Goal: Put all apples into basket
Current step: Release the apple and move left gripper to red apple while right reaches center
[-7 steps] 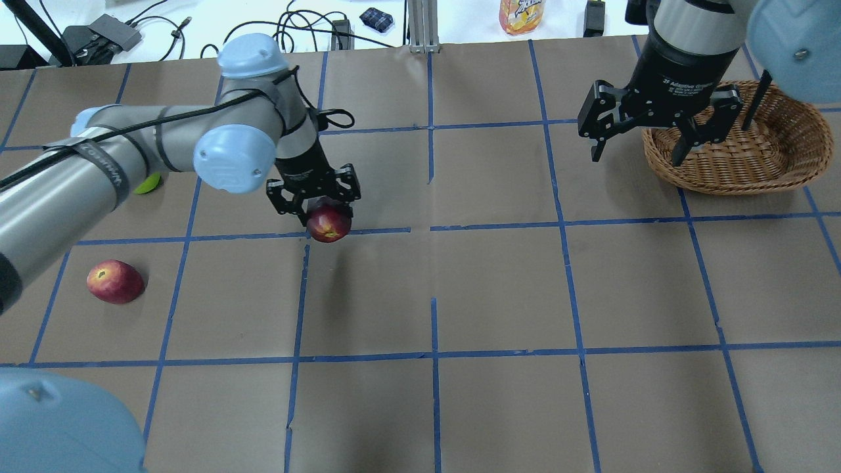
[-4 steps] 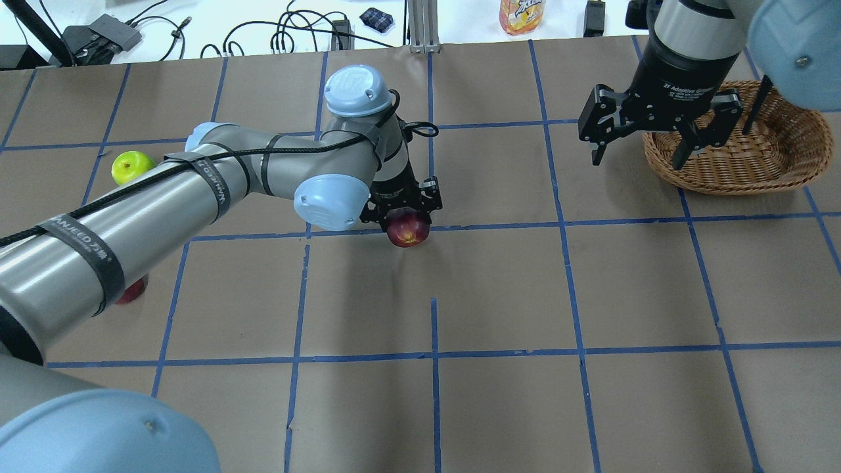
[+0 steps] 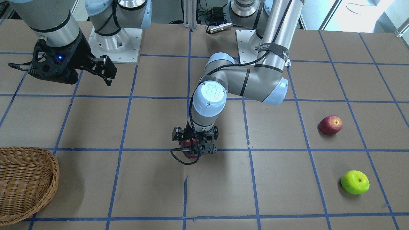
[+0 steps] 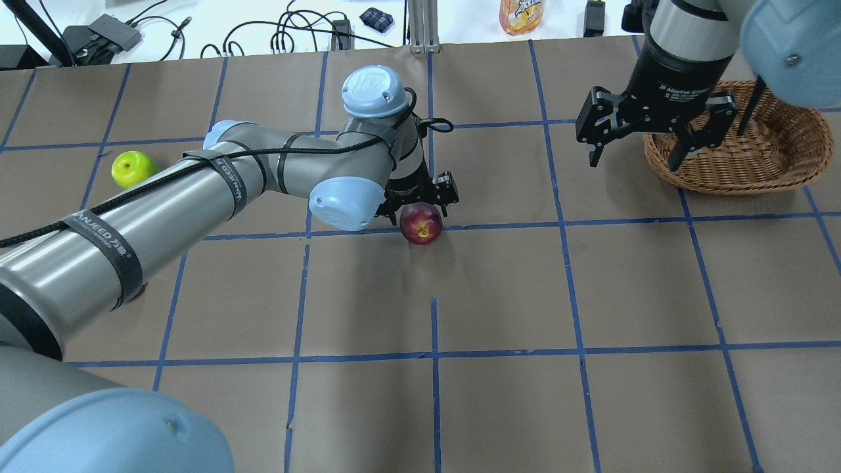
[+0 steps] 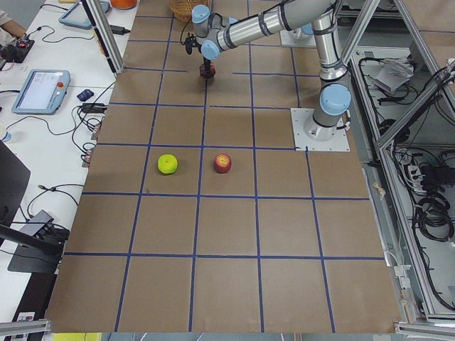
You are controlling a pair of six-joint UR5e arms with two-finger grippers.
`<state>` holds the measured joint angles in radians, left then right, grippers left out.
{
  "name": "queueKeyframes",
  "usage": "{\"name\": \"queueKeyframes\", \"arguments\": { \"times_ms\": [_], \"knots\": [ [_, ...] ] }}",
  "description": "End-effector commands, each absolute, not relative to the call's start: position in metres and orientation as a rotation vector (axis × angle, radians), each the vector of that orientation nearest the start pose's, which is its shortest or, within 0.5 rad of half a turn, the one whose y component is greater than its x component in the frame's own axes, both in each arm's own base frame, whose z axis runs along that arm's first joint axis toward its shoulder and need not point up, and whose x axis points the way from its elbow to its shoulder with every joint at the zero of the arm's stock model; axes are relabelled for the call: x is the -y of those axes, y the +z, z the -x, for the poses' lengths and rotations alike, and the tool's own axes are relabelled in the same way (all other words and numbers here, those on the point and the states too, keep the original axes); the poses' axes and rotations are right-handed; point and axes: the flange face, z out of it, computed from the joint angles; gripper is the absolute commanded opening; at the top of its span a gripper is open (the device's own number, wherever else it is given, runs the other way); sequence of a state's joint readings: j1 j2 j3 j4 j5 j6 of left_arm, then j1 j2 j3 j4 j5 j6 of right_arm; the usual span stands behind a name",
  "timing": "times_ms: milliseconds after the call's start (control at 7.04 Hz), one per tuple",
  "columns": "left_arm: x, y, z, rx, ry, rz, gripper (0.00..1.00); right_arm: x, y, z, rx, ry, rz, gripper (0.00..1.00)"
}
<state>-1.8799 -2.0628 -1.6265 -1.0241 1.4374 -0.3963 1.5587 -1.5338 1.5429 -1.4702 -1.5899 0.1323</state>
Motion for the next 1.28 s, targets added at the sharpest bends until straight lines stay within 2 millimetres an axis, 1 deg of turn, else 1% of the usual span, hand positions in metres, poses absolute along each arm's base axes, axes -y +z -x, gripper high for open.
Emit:
{"name": "queueKeyframes", "arguments": {
  "times_ms": [0, 142, 284, 426, 568, 710, 852, 994, 1136],
  "knots": [
    [0.584, 0.303, 0.303, -3.244, 0.122, 0.205, 1.0, 0.502, 0.467, -0.126, -3.147, 0.188, -0.224, 1.0],
    [0.597, 0.333, 0.258, -3.237, 0.169, 0.19, 1.0, 0.508, 0.461, -0.129, -3.141, 0.212, -0.238, 1.0],
    [0.604, 0.351, 0.188, -3.24, 0.225, 0.081, 1.0, 0.523, 0.447, -0.141, -3.13, 0.179, -0.21, 1.0],
    [0.606, 0.359, 0.13, -3.243, 0.283, 0.084, 1.0, 0.535, 0.423, -0.175, -3.076, 0.211, -0.138, 1.0],
    [0.598, 0.364, 0.083, -3.219, 0.348, 0.017, 1.0, 0.552, 0.403, -0.212, -3.071, 0.113, -0.04, 1.0],
    [0.594, 0.362, 0.016, -3.102, 0.402, -0.084, 1.0, 0.559, 0.382, -0.252, -3.072, 0.026, 0.062, 1.0],
    [0.583, 0.35, -0.04, -3.079, 0.464, -0.112, 1.0, 0.558, 0.358, -0.289, -3.061, 0.012, 0.15, 1.0],
    [0.569, 0.34, -0.083, -3.103, 0.497, -0.151, 1.0, 0.56, 0.33, -0.319, -3.06, 0.012, 0.165, 1.0],
    [0.555, 0.339, -0.126, -3.129, 0.497, -0.217, 1.0, 0.565, 0.299, -0.336, -3.066, 0.029, 0.083, 1.0]
  ]
}}
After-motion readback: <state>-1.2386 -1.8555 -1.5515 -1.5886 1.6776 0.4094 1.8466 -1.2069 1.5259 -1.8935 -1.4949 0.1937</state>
